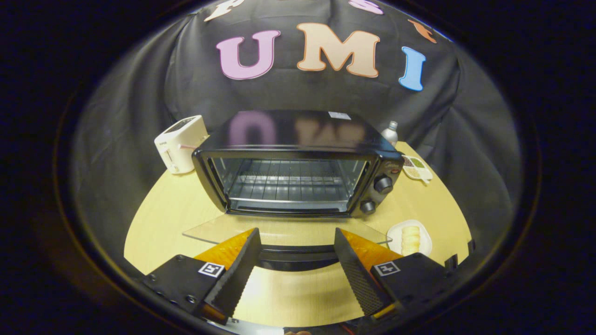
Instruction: Open the toaster oven, put the food inside, and close the toaster oven door.
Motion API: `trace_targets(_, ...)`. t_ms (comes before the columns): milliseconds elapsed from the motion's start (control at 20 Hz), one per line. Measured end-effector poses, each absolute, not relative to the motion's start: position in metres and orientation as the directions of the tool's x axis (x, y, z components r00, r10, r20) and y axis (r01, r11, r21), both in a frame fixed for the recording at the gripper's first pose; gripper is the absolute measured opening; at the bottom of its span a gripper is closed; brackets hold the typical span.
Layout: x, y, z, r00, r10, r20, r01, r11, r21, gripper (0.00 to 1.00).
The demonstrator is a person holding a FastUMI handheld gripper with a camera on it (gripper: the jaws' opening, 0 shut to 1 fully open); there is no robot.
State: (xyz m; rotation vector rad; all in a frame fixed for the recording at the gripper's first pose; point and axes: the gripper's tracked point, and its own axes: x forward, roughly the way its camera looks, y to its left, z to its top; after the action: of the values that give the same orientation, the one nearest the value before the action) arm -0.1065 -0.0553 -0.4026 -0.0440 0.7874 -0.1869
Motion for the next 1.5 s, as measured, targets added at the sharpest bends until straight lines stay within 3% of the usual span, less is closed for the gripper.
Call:
trace_targets(800,-0.154,-0.049,-0.499,0.524,-0.177,-0.833,0.129,0.983,-0.128,1.00)
trace_targets(1350,-0.141,-0.063,-0.481,0.514,-0.172,-0.840,0.142,0.983,-0.114,1.00)
trace_targets(1500,-0.131,-0.087,-0.464,0.539,-0.198,-0.819,0.207,0.973,-0.099,1.00)
